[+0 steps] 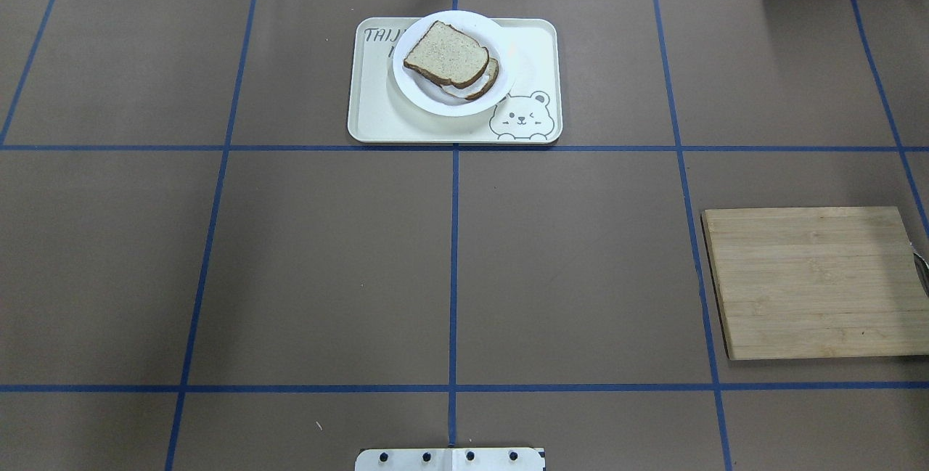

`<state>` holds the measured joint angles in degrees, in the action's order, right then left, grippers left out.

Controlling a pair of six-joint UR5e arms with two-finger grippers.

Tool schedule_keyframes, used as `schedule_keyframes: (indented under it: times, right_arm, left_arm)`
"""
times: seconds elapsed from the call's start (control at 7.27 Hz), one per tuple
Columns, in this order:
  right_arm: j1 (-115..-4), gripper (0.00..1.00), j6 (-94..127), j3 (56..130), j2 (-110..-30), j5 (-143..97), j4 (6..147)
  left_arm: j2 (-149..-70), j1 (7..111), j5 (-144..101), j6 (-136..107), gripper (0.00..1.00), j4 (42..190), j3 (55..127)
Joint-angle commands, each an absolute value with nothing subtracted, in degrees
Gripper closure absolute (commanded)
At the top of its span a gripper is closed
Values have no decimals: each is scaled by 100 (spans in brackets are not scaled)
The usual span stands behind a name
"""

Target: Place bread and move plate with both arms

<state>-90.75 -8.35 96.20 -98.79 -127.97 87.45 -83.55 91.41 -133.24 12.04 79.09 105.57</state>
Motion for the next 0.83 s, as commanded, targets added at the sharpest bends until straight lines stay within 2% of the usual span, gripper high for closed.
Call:
schedule_keyframes:
  times: [0.0, 0.69]
  right_arm:
    - [-9070, 0, -835, 9624, -9879, -12797, 8745]
    - [-9070, 0, -844, 9598, -9879, -12797, 8745]
  left_arm:
    - [-8350, 9141, -13324, 1204, 2, 7910, 10556]
    - [-8244, 9141, -13324, 1195, 2, 7910, 10626]
